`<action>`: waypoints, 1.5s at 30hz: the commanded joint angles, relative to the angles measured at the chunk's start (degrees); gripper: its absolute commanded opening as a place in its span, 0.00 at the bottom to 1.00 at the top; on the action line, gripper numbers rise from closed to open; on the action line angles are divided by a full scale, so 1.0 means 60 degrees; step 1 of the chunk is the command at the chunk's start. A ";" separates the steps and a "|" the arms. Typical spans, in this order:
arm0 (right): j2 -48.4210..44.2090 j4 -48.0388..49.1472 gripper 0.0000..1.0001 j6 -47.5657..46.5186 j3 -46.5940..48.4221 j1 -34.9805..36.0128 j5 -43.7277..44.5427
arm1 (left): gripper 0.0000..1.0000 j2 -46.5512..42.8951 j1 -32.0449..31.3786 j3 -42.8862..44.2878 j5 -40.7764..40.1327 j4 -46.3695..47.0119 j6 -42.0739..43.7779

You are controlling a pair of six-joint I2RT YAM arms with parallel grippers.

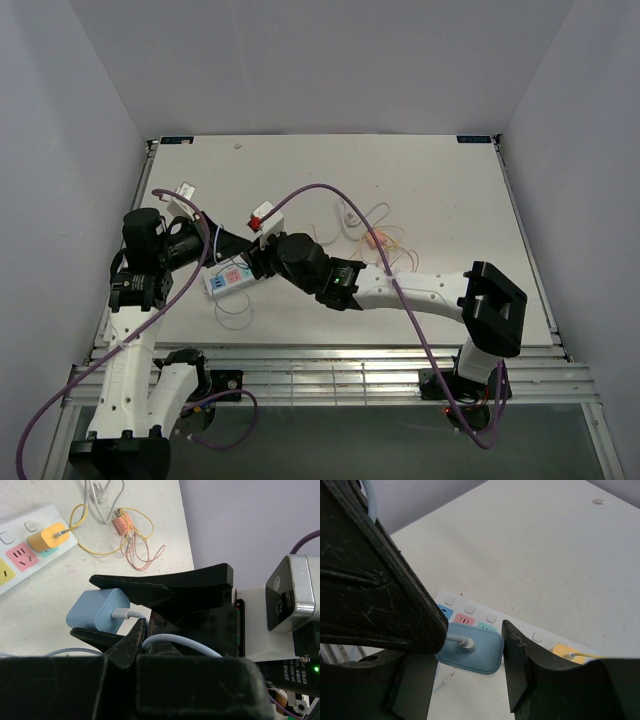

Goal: Insert the plug

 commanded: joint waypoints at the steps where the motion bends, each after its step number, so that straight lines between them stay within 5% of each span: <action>1: 0.0157 -0.0135 0.42 -0.0140 0.0598 0.0123 0.0614 | 0.00 -0.0072 -0.0052 0.0201 0.0003 0.0123 -0.0046; 6: 0.0289 -0.0530 0.44 -0.0080 0.0877 0.0211 0.0965 | 0.00 -0.0159 -0.0095 0.0245 -0.0172 0.0137 -0.0120; 10: 0.0201 -0.0430 0.16 -0.0139 0.0732 0.0240 0.1200 | 0.00 -0.0086 -0.0360 0.0157 -0.0377 -0.0008 -0.0076; 12: -0.0018 -0.0166 0.12 -0.0329 0.0323 0.0241 0.1347 | 0.33 0.0030 -0.0360 0.0157 -0.0713 -0.0475 0.0143; 14: -0.0383 0.0155 0.08 -0.0548 0.0000 0.0240 0.1493 | 0.82 0.0060 -0.0360 0.0084 -0.1284 -0.0726 0.0231; 17: -0.0881 0.0421 0.08 -0.0710 -0.0674 0.0168 0.1976 | 0.98 0.0089 -0.0360 -0.0282 -0.1462 -0.0873 0.0290; 24: -0.2492 -0.0409 0.08 -0.1546 -0.2051 -0.0636 0.3558 | 0.98 0.0265 -0.0374 -0.0605 -0.1607 -0.1239 0.0437; 32: -0.6791 -0.5215 0.08 0.1557 -0.3559 -0.5703 0.2139 | 0.98 0.0806 -0.0374 -0.0503 -0.2735 -0.1313 0.0145; 37: -0.9069 -0.6168 0.08 0.2335 -0.4791 -0.6893 -0.0331 | 0.98 0.1786 -0.0389 -0.0400 -0.2852 -0.1137 0.0173; 39: -0.9481 -0.6318 0.08 0.2832 -0.4981 -0.6879 -0.2694 | 0.98 0.1905 -0.0389 -0.0472 -0.3145 -0.1195 0.0173; 42: -0.9789 -0.4608 0.08 0.3825 -0.5946 -0.6893 -0.5760 | 0.98 0.1994 -0.0389 -0.0604 -0.3818 -0.1283 -0.0060; 45: -0.9629 -0.3768 0.08 0.4183 -0.6447 -0.6893 -0.5937 | 0.98 0.1994 -0.0389 -0.0824 -0.4639 -0.1400 -0.0499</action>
